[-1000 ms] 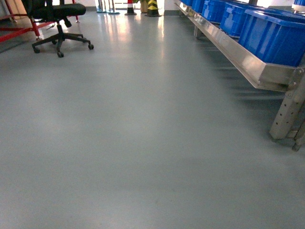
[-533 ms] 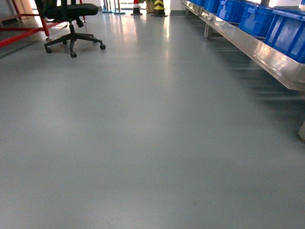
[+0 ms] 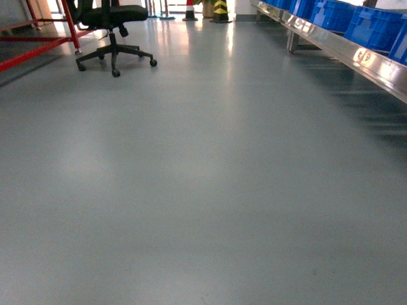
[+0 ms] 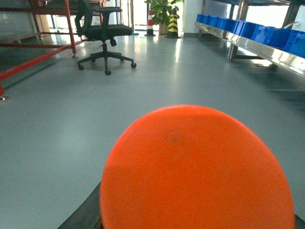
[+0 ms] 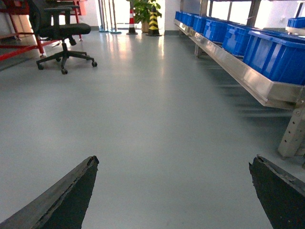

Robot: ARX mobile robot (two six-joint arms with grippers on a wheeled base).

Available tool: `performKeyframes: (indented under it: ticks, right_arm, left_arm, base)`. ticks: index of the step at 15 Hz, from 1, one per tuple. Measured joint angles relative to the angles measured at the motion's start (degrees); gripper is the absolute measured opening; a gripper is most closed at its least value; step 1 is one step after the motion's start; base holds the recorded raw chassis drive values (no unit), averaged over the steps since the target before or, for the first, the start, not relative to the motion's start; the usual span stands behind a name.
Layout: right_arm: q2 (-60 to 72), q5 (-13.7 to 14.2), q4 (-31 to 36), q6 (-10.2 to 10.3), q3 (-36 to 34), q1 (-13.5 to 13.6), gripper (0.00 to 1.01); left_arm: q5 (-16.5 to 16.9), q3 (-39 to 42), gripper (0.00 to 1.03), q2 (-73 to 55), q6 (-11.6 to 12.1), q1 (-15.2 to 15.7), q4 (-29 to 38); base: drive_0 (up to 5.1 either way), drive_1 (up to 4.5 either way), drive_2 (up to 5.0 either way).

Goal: Pick capacitor and pack into box

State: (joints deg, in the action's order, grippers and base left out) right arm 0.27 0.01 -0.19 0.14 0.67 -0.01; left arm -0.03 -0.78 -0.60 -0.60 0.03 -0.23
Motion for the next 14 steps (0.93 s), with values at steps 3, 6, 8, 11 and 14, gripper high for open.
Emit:
performKeyframes:
  ticks: [3, 6, 8, 11, 14]
  right_arm:
    - [0.02, 0.00, -0.24, 0.00, 0.00, 0.00, 0.98]
    - [0.00, 0.00, -0.15, 0.00, 0.00, 0.00, 0.98]
    - [0.00, 0.00, -0.07, 0.00, 0.00, 0.00, 0.98]
    - [0.00, 0.00, -0.02, 0.00, 0.00, 0.00, 0.98]
    - [0.02, -0.15, -0.22, 0.00, 0.00, 0.00, 0.98]
  left_arm:
    - [0.02, 0.00, 0.44, 0.00, 0.00, 0.00, -0.13]
    - [0.02, 0.00, 0.44, 0.00, 0.00, 0.00, -0.17]
    - [0.04, 0.00, 0.44, 0.00, 0.00, 0.00, -0.13]
    - [0.04, 0.00, 0.44, 0.00, 0.00, 0.00, -0.07]
    - [0.02, 0.00, 0.44, 0.00, 0.00, -0.02, -0.17]
  base:
    - [-5.0, 2.41, 2.4]
    - [-5.0, 2.43, 2.4]
    - [-5.0, 2.49, 2.5]
    - [-5.0, 2.47, 2.5]
    - [-5.0, 2.49, 2.5]
